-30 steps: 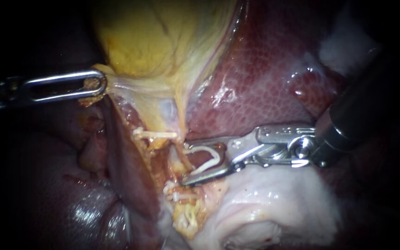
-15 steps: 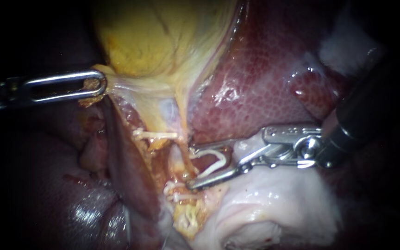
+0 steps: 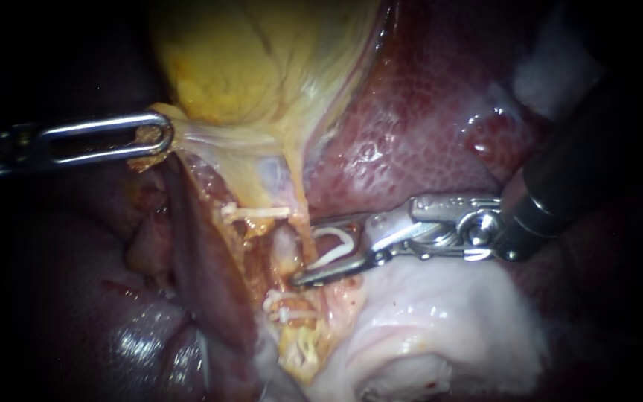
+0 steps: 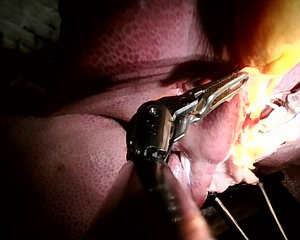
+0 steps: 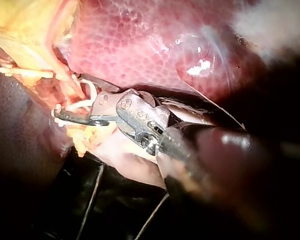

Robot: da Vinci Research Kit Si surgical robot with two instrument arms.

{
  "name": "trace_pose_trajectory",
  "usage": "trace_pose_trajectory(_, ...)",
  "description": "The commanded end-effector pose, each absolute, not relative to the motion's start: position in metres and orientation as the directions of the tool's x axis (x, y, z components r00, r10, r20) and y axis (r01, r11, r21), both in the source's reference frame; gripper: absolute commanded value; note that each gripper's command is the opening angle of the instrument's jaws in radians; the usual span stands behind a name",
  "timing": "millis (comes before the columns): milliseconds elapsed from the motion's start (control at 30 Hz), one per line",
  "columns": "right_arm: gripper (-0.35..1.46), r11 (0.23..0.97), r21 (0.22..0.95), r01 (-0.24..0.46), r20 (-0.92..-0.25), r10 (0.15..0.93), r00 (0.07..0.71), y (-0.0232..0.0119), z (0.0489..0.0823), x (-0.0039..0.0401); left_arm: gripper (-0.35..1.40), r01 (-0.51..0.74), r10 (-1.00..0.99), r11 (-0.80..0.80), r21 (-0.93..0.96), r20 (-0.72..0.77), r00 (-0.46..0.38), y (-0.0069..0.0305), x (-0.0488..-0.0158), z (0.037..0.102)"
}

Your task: Clipping first clip right tube

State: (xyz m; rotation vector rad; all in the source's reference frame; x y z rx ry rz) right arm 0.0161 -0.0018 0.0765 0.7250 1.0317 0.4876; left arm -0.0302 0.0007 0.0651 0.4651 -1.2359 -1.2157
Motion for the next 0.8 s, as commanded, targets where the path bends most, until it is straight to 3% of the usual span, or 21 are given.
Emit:
trace_pose_trajectory(33, 0.6, 0.663, 0.749, -0.001, -0.595, 0.673, 0.438, -0.0021, 0.0763, 0.0161, -0.35, 0.443, -0.878, 0.357, 0.822, 0.457, -0.14, 0.0007, -0.0303, 0.0651)
trace_pose_trajectory(333, 0.53, 0.548, 0.816, 0.183, -0.561, 0.674, 0.48, -0.0052, 0.0748, 0.016, -0.35, 0.444, -0.878, 0.357, 0.822, 0.457, -0.141, 0.0006, -0.0304, 0.0651)
trace_pose_trajectory(667, 0.53, 0.536, 0.828, 0.162, -0.536, 0.675, 0.507, -0.0066, 0.0773, 0.016, -0.35, 0.445, -0.878, 0.357, 0.822, 0.457, -0.141, 0.0006, -0.0304, 0.0651)
trace_pose_trajectory(800, 0.37, 0.536, 0.828, 0.164, -0.536, 0.675, 0.507, -0.0064, 0.0774, 0.0157, -0.35, 0.445, -0.878, 0.357, 0.822, 0.457, -0.141, 0.0006, -0.0304, 0.0651)
